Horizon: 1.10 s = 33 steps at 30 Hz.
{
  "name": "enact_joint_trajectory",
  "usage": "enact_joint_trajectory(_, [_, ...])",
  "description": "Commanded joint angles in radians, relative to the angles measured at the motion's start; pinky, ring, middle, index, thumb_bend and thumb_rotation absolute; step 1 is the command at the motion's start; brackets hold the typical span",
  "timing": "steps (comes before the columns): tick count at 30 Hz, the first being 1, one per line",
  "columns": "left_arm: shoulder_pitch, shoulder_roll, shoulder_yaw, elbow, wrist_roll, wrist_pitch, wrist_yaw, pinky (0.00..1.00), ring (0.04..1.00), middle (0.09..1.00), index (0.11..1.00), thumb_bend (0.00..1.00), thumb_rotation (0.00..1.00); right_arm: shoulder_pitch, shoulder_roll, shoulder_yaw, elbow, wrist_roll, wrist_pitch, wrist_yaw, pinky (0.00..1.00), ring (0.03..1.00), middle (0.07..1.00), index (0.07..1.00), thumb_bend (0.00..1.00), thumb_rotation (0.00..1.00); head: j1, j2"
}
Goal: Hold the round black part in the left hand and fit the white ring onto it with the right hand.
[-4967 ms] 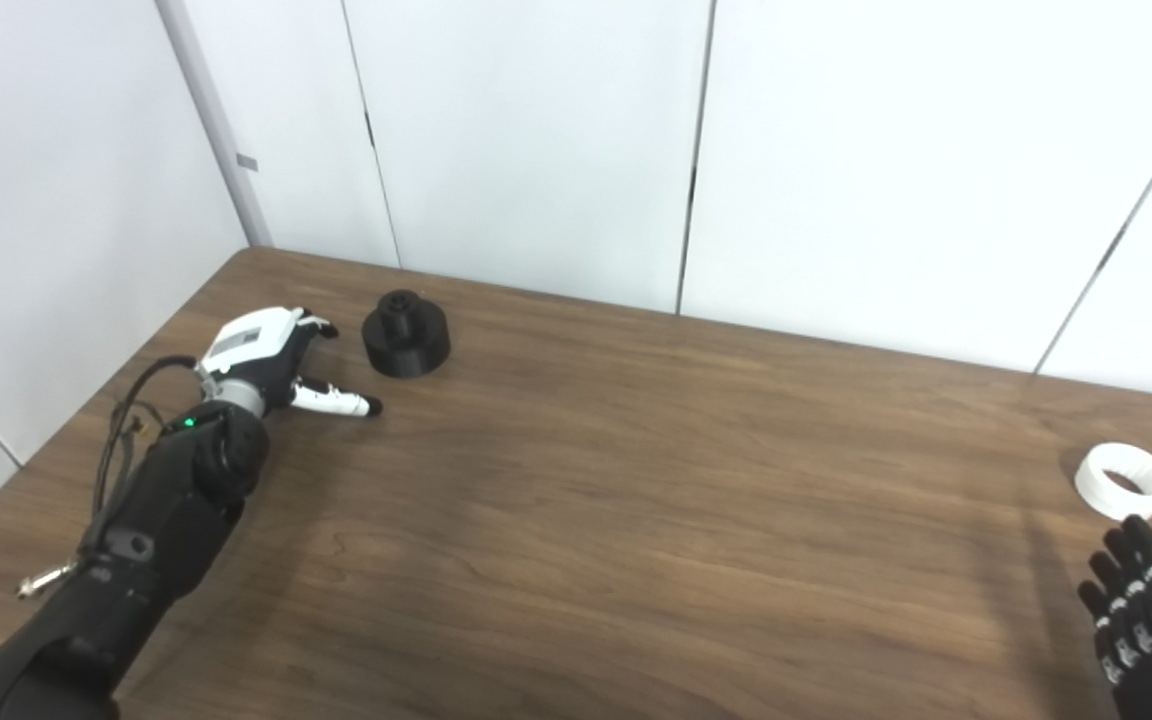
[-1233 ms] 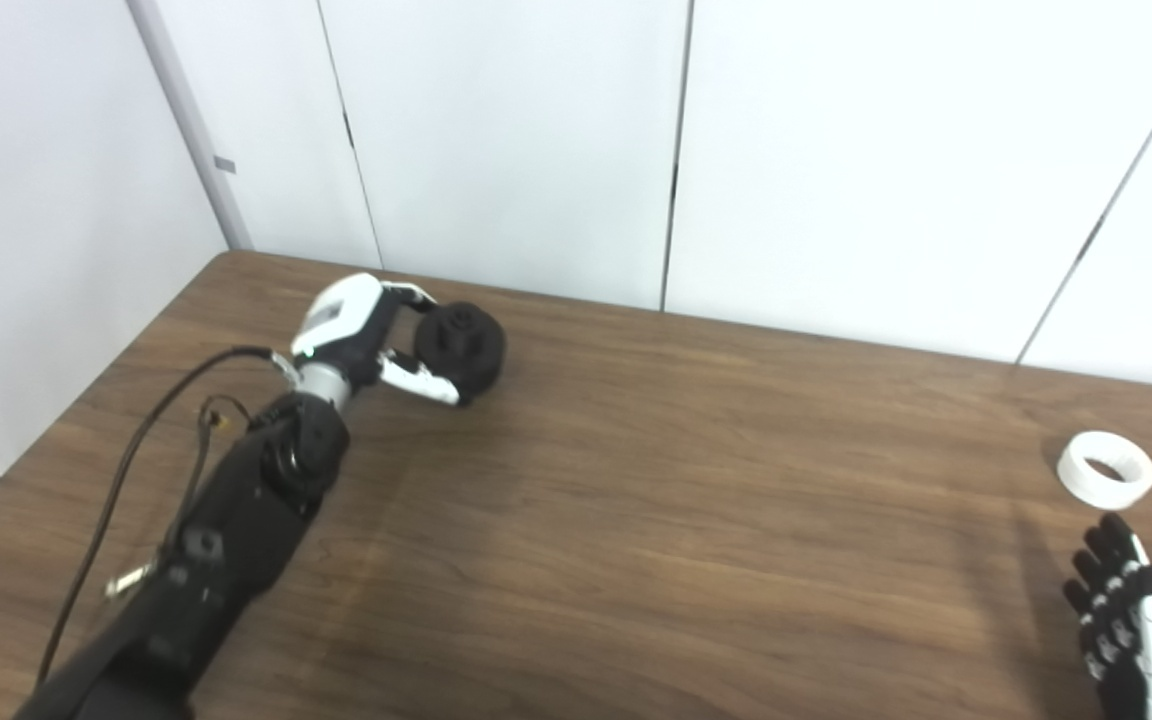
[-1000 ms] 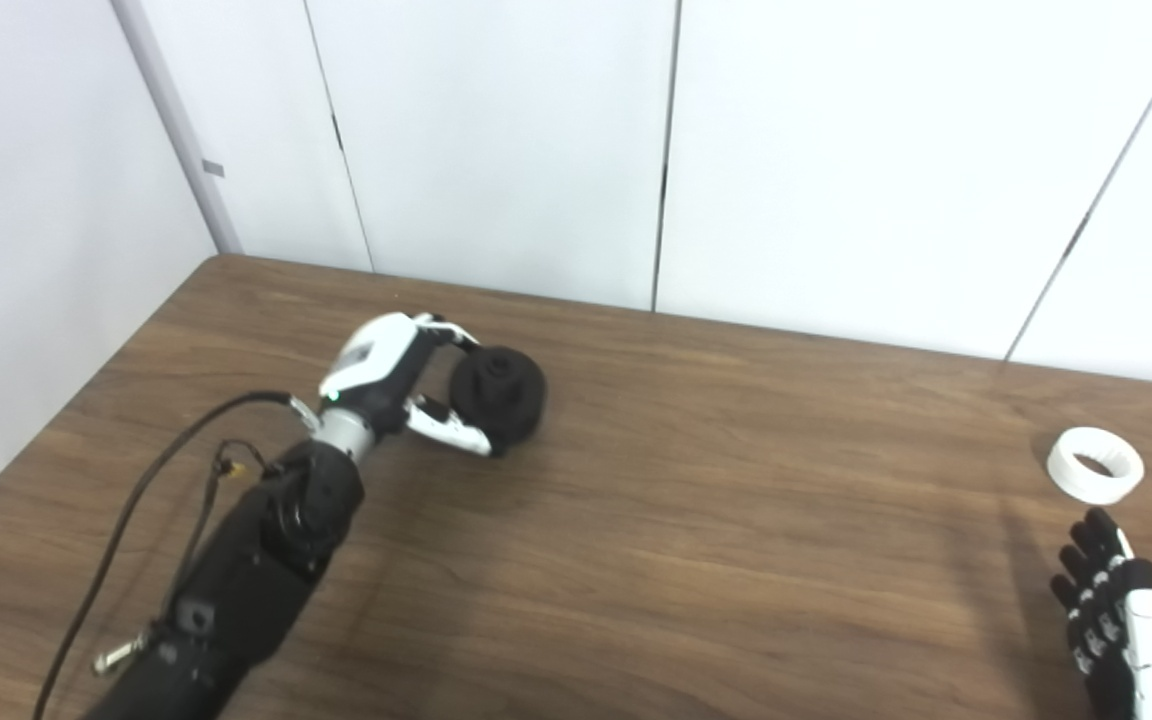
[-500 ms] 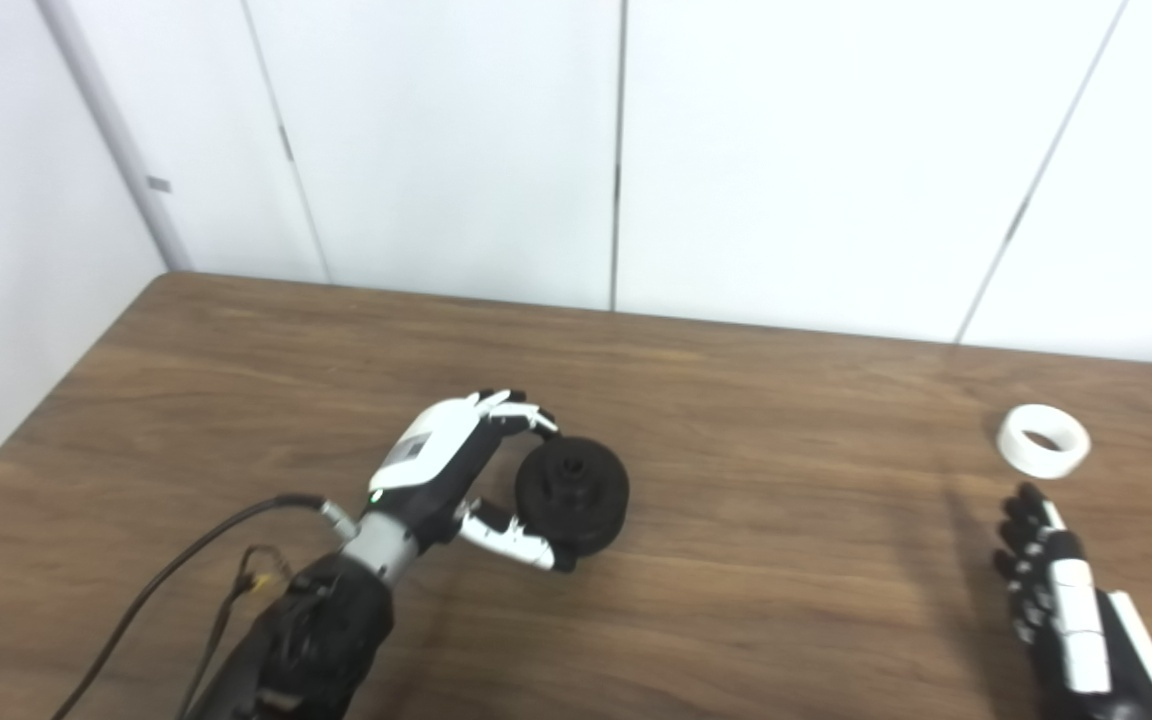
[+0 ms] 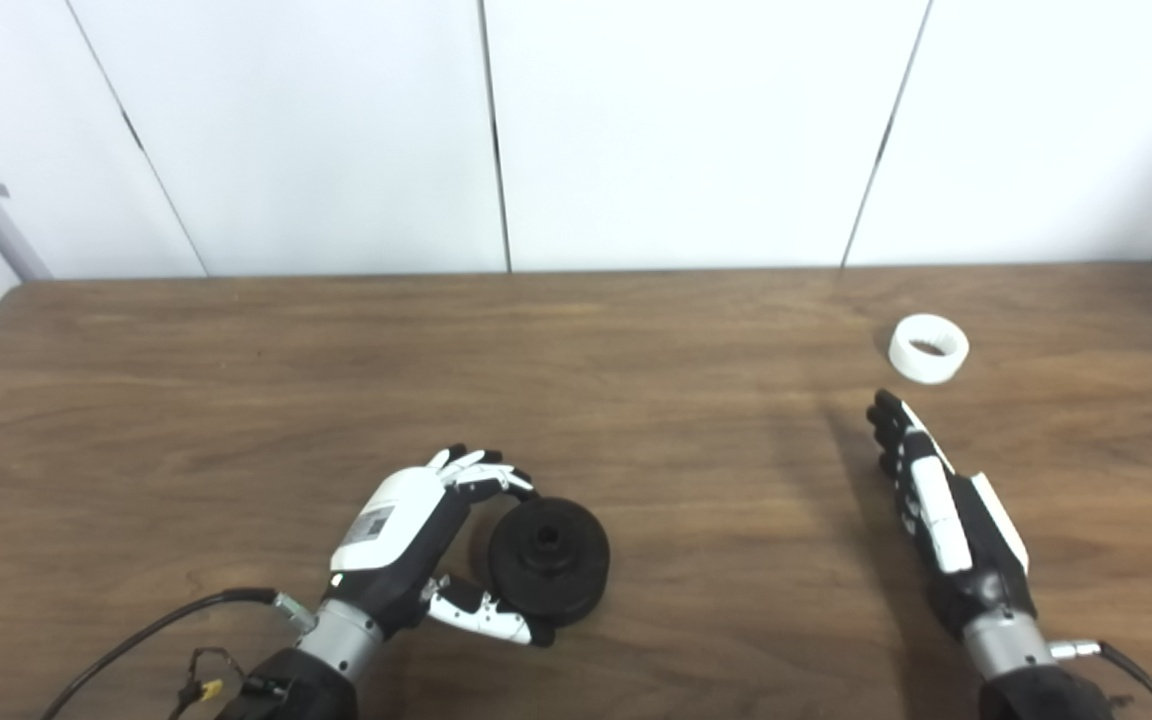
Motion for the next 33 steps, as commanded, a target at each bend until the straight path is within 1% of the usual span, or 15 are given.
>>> enact_joint_trajectory(1, [-0.011, -0.006, 0.000, -0.027, 0.005, -0.031, 0.005, 1.00, 0.914, 0.807, 0.480, 0.52, 0.06, -0.034, 0.021, 0.001, -0.050, -0.005, -0.002, -0.010, 0.99, 0.981, 0.952, 0.951, 0.60, 1.00, -0.002, 0.017])
enact_joint_trajectory(4, [0.000, -0.012, -0.010, -0.012, -0.001, -0.032, -0.006, 1.00, 0.917, 0.813, 0.480, 0.52, 0.06, -0.037, 0.022, 0.001, -0.054, 0.002, 0.002, -0.010, 0.97, 0.974, 0.948, 0.950, 0.60, 1.00, -0.003, 0.025])
enact_joint_trajectory(7, [0.006, -0.016, -0.021, 0.006, 0.015, -0.031, -0.011, 1.00, 0.919, 0.819, 0.481, 0.52, 0.06, -0.037, 0.020, 0.002, -0.058, 0.000, 0.008, -0.010, 0.96, 0.972, 0.943, 0.946, 0.61, 1.00, 0.003, 0.030])
enact_joint_trajectory(12, [0.010, -0.030, -0.027, 0.087, 0.011, -0.067, 0.017, 1.00, 0.907, 0.811, 0.482, 0.52, 0.06, -0.037, 0.019, 0.001, -0.067, 0.007, 0.017, -0.008, 0.98, 0.971, 0.947, 0.952, 0.61, 1.00, 0.004, 0.032])
enact_joint_trajectory(16, [0.006, -0.030, -0.028, 0.140, 0.015, -0.085, 0.026, 1.00, 0.908, 0.812, 0.482, 0.52, 0.06, -0.037, 0.022, -0.003, -0.067, 0.016, 0.020, -0.008, 0.98, 0.972, 0.946, 0.951, 0.61, 1.00, 0.005, 0.031])
enact_joint_trajectory(23, [0.003, -0.032, -0.019, 0.166, 0.004, -0.098, 0.037, 1.00, 0.908, 0.814, 0.482, 0.52, 0.06, -0.038, 0.018, 0.001, -0.061, 0.016, 0.013, -0.008, 1.00, 0.979, 0.948, 0.953, 0.62, 1.00, 0.004, 0.029])
enact_joint_trajectory(29, [0.006, -0.029, -0.017, 0.171, 0.005, -0.091, 0.025, 1.00, 0.916, 0.821, 0.483, 0.52, 0.06, -0.035, 0.020, 0.001, -0.069, 0.012, 0.014, -0.011, 1.00, 0.979, 0.944, 0.947, 0.61, 1.00, -0.031, 0.020])
enact_joint_trajectory(31, [0.007, -0.027, -0.015, 0.170, 0.001, -0.084, 0.017, 1.00, 0.919, 0.823, 0.483, 0.52, 0.06, -0.036, 0.026, -0.005, -0.089, 0.029, 0.024, -0.013, 1.00, 0.979, 0.947, 0.946, 0.61, 1.00, -0.059, 0.013])
enact_joint_trajectory(32, [0.008, -0.026, -0.014, 0.171, -0.001, -0.081, 0.014, 1.00, 0.922, 0.824, 0.483, 0.52, 0.06, -0.039, 0.028, -0.010, -0.103, 0.041, 0.027, -0.014, 1.00, 0.979, 0.950, 0.947, 0.61, 0.98, -0.071, 0.011])
enact_joint_trajectory(33, [0.009, -0.025, -0.013, 0.170, -0.002, -0.078, 0.011, 1.00, 0.922, 0.824, 0.483, 0.52, 0.06, -0.042, 0.029, -0.017, -0.121, 0.053, 0.031, -0.016, 0.99, 0.985, 0.955, 0.950, 0.61, 0.95, -0.086, 0.008])
